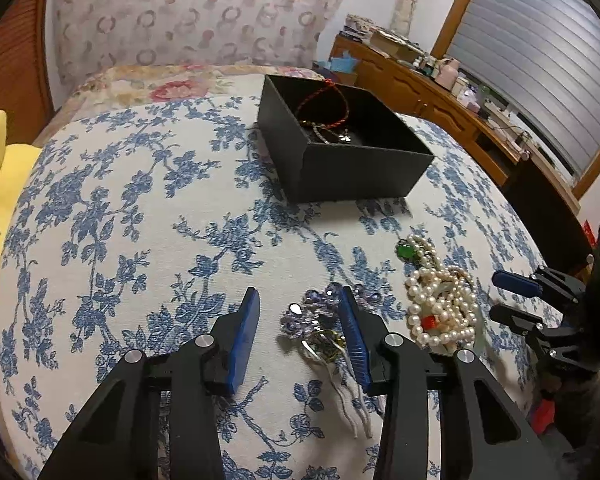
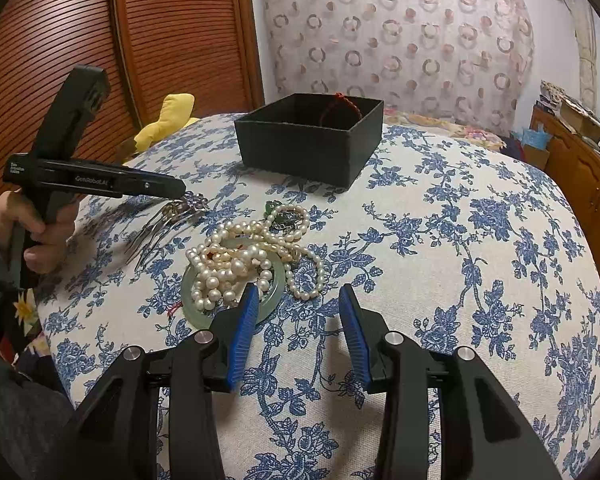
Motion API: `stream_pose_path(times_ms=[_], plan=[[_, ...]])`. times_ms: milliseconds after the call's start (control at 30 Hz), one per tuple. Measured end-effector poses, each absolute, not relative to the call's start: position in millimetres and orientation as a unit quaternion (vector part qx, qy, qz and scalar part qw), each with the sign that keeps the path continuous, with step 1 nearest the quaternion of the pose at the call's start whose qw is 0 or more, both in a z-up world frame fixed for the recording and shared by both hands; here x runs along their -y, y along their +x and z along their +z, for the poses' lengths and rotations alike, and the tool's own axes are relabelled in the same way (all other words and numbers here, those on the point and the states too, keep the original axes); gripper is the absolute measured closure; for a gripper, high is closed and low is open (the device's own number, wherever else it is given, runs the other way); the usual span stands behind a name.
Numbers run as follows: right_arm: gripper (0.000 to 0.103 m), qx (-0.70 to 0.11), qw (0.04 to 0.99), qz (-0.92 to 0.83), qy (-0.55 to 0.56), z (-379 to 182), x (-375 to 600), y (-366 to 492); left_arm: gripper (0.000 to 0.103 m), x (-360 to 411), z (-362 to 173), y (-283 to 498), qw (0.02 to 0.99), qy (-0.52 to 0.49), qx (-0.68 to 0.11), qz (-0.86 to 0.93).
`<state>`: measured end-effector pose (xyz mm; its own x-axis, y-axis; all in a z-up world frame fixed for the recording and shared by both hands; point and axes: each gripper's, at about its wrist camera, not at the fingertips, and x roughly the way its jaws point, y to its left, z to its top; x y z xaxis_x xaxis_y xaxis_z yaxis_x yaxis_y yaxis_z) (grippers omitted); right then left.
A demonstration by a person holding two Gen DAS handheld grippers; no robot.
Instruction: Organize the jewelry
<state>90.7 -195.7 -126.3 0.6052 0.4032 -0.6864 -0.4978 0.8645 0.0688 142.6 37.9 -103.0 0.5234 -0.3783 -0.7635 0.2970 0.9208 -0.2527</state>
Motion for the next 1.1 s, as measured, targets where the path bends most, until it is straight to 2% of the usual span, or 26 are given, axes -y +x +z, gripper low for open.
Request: stream_pose_path(times_ms=[300, 367, 533, 1100], plan=[[0.059, -0.365, 0.894, 0.252, -0.064, -126.3, 197.3, 90.9, 0.064, -26.6, -108.8, 149.2, 0.862, -0.030, -0.461, -0.209], [0.059, -0.365, 0.894, 0.253, -0.064, -126.3, 196.8, 90.4, 0.069, -28.1, -109.0, 150.3, 0.859, -0.039, -0.462, -0.217], [0.059, -0.364, 0.894, 0.254, -0.063, -125.0, 194.8, 90.3, 0.070, -27.6, -108.9, 150.9, 0.860, -0.037, -0.461, -0.217], [0.059, -0.366, 0.893, 0.251, -0.066, -124.1, 194.4, 90.3, 0.070, -32.1, -62.6, 147.4, 0.922, 0.001, -0.361, -0.141]])
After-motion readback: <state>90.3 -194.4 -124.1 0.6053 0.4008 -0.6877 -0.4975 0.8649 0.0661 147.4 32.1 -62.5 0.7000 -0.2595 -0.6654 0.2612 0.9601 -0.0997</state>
